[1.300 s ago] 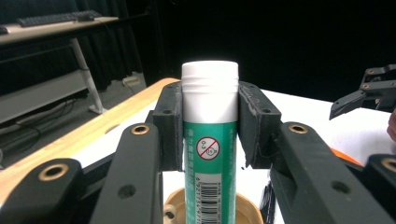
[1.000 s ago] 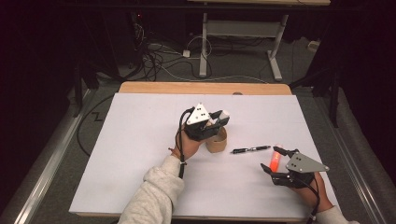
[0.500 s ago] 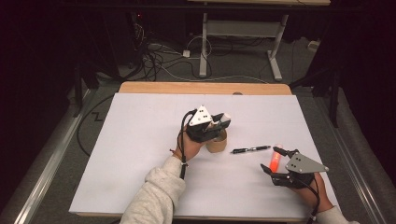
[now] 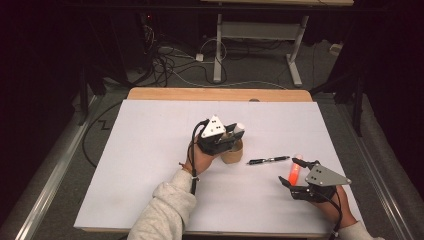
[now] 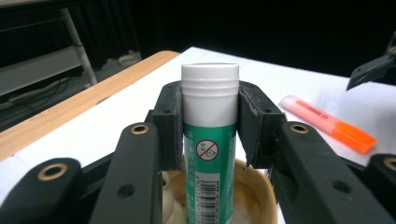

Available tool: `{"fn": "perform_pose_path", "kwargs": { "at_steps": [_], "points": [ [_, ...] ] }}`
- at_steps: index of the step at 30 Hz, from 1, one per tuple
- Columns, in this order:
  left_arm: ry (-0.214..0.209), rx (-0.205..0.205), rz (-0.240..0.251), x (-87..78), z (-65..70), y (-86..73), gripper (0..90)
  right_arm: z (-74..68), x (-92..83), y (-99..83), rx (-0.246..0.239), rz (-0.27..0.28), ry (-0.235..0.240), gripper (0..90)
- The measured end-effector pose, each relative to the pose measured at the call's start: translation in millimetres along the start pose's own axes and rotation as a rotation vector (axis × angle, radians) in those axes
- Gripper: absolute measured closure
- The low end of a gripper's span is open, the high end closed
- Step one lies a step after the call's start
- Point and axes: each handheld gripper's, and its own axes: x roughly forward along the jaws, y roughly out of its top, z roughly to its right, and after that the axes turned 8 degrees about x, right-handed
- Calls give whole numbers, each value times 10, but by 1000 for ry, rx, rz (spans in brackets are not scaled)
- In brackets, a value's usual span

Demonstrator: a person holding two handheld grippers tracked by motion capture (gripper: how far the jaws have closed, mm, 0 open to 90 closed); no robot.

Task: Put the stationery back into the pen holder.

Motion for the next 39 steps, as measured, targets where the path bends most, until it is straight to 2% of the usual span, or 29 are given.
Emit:
{"fn": "perform_pose_path", "kwargs": {
  "at_steps": [7, 13, 20, 26, 29, 39],
  "points": [
    [-5, -14, -22, 7, -27, -63, 620, 1, 4, -1, 3, -1, 1, 275],
    [3, 1, -45, 19, -22, -74, 620, 7, 1, -3, 7, 0, 1, 275],
    [24, 7, -45, 16, -26, -68, 604, 7, 4, -5, 6, -2, 3, 275],
    [24, 8, -41, -11, -30, -60, 602, 5, 4, -6, 5, -3, 3, 275],
    [30, 13, -36, -45, -31, -47, 601, 8, 1, -6, 6, -3, 1, 275],
    [43, 64, -34, -258, 17, 1, 555, 3, -2, -6, 6, -4, -1, 275]
  ]
}}
